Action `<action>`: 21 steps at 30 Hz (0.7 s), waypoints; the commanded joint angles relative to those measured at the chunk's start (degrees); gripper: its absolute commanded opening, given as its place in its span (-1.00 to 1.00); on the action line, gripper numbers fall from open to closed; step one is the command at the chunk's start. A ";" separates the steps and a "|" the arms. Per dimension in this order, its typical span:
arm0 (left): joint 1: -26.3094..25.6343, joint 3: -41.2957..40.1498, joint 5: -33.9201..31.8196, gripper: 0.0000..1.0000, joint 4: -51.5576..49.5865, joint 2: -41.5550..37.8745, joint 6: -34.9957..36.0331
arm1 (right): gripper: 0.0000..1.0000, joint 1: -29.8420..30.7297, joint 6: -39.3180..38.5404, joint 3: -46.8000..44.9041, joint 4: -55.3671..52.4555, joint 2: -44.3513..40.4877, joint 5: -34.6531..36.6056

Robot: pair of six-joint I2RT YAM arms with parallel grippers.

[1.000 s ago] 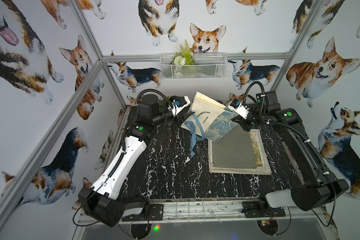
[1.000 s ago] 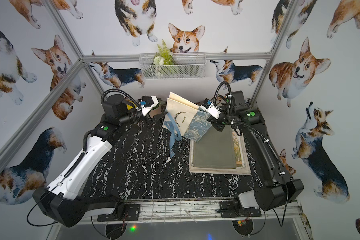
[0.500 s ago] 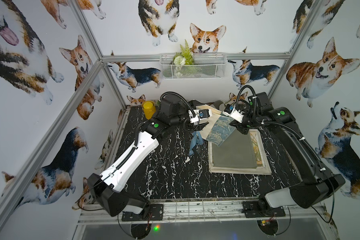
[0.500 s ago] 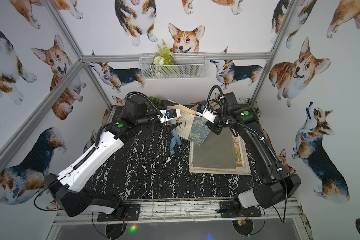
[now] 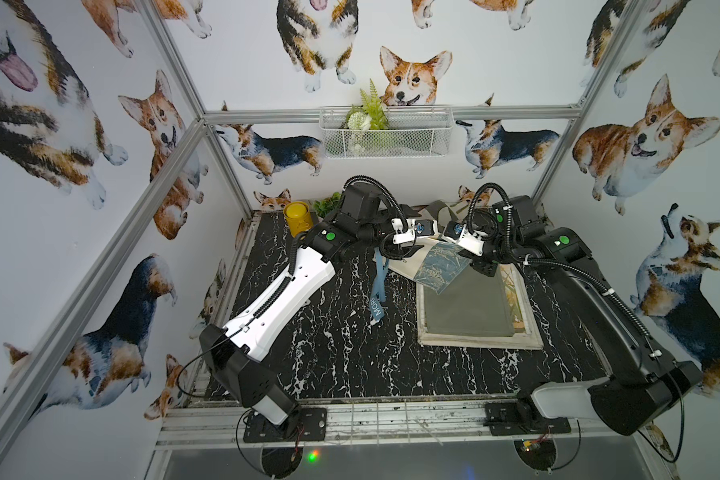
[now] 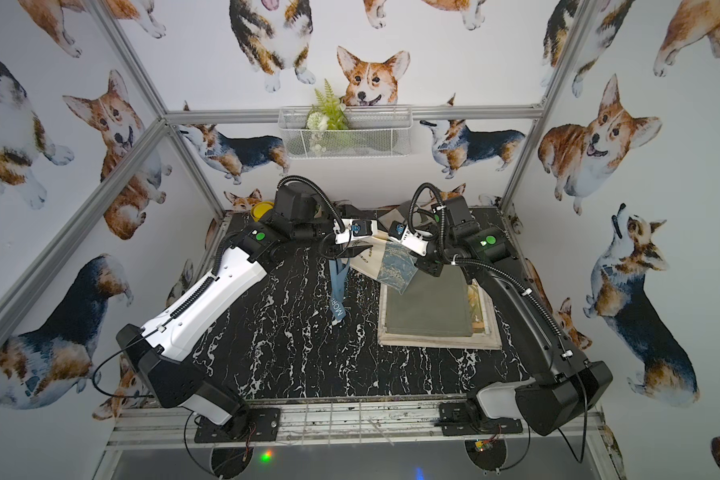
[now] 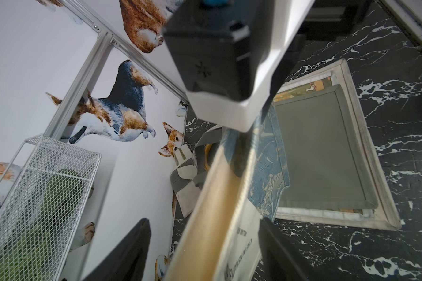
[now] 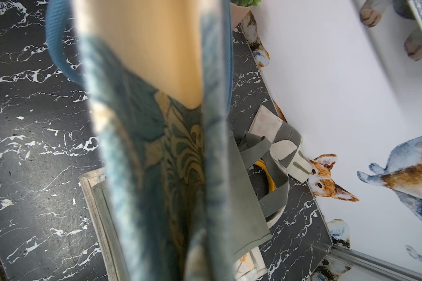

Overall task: Put away the canvas bag
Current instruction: Press the canvas bag.

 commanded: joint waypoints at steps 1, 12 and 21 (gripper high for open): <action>0.13 0.68 -0.30 -0.12 -4.57 0.96 1.42 | -1.00 0.16 -2.10 -0.26 4.65 0.02 -0.65; 4.22 -4.00 4.00 -1.00 5.70 -1.10 -3.66 | 0.06 -0.63 0.18 -5.93 9.30 0.27 -2.45; 13.94 -14.21 25.18 -1.00 29.15 -6.70 -17.95 | 0.21 -5.43 8.39 -12.52 23.02 -3.83 -18.05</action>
